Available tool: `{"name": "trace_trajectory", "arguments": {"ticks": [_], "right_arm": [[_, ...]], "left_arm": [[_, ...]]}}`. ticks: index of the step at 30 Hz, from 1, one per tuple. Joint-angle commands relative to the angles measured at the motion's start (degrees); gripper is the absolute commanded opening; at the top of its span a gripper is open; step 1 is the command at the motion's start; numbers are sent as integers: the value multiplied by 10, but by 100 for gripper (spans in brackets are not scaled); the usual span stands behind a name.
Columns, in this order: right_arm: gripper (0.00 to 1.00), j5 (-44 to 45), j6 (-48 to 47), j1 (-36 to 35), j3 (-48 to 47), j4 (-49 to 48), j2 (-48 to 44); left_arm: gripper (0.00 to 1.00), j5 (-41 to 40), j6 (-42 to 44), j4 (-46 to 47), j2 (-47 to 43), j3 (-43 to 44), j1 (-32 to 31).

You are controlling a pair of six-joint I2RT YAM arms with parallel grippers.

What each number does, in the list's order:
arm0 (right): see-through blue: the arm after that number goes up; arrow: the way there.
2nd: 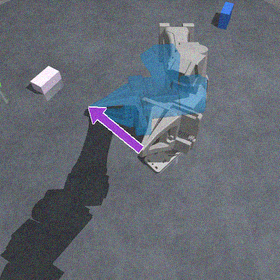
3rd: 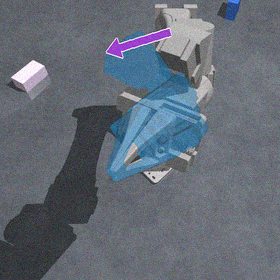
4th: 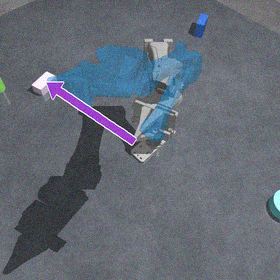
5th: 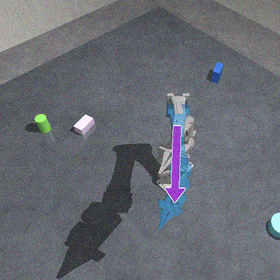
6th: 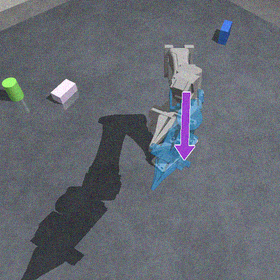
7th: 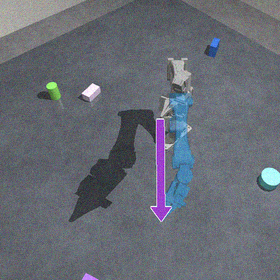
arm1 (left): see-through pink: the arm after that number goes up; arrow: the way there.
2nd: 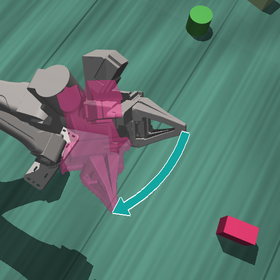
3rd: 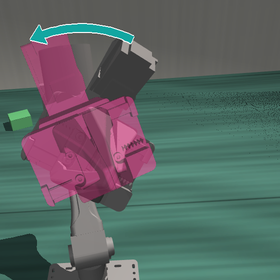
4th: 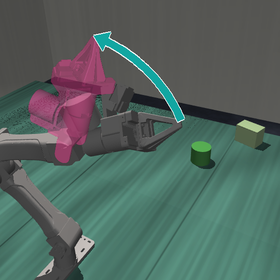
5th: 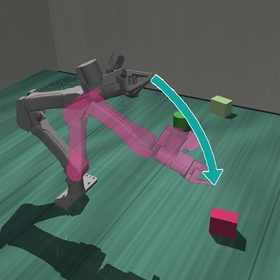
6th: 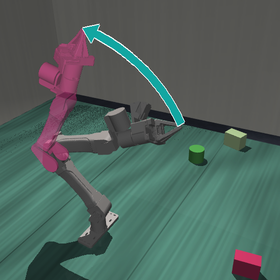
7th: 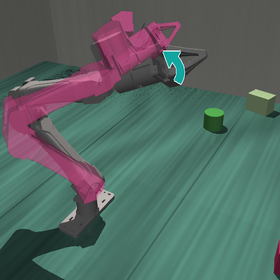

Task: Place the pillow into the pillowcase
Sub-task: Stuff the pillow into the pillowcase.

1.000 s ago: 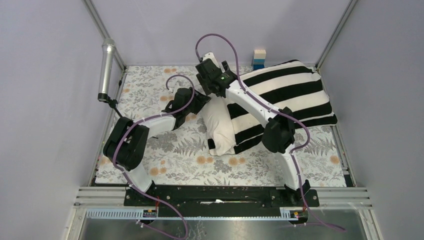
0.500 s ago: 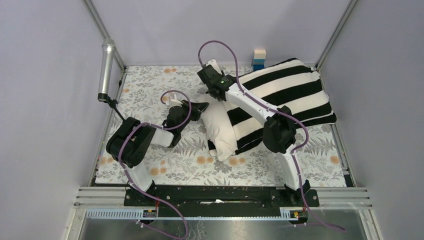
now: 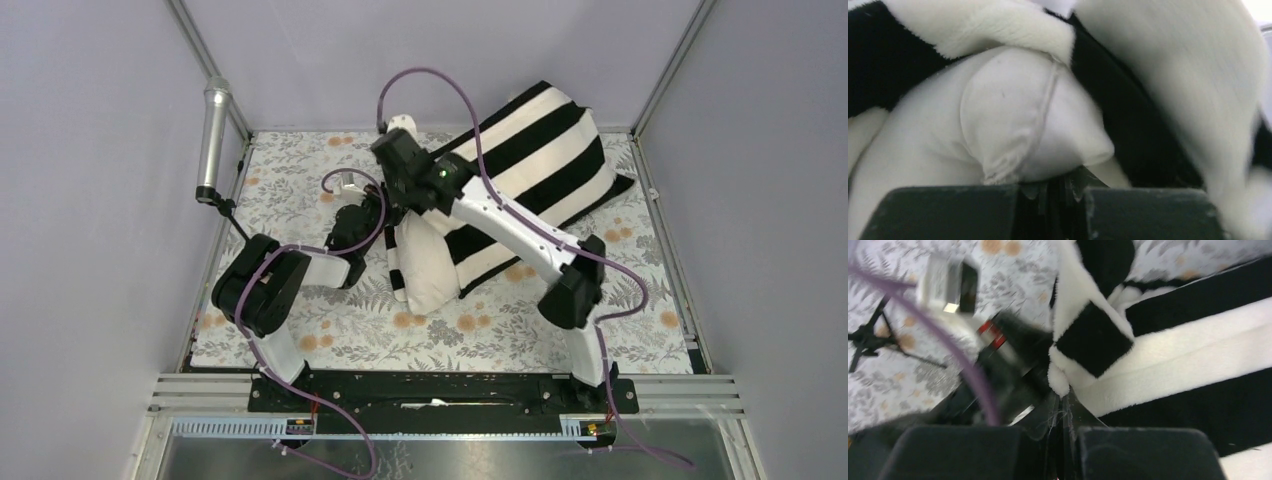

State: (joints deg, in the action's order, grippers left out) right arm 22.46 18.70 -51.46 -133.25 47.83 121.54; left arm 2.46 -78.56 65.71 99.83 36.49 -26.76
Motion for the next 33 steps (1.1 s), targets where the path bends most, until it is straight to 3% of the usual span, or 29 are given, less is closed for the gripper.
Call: {"name": "trace_trajectory", "arguments": {"ticks": [1, 7, 10, 13, 16, 19, 21, 23, 27, 33], "right_arm": [[0, -221, 155, -90, 144, -217, -121], [0, -176, 135, -105, 108, -182, -109], [1, -106, 98, -78, 14, -93, -66], [17, -19, 47, -56, -96, 13, -3], [46, 16, 2, -53, -118, 60, 5], [80, 13, -35, -53, -15, 7, -56], [97, 22, -57, -53, 94, -60, -122], [100, 39, -77, -53, 180, -96, -170], [100, 74, -167, -54, 288, -128, -216], [100, 68, -280, -42, 490, -256, -284]], "left_arm": [[0, -2, 23, -47, -15, 98, -30], [0, -34, 50, -133, 5, 136, -62], [0, -34, 45, -138, 5, 105, -63], [0, -9, 54, -142, -7, 72, -55], [2, 8, 74, -173, -19, 58, -41], [3, 54, 80, -163, -5, 59, -16], [5, 71, 81, -178, -2, 66, -6], [11, 78, 96, -219, -13, 73, 0], [45, 73, 127, -314, -63, 78, 4], [56, 48, 131, -433, -116, 76, 25]]}}
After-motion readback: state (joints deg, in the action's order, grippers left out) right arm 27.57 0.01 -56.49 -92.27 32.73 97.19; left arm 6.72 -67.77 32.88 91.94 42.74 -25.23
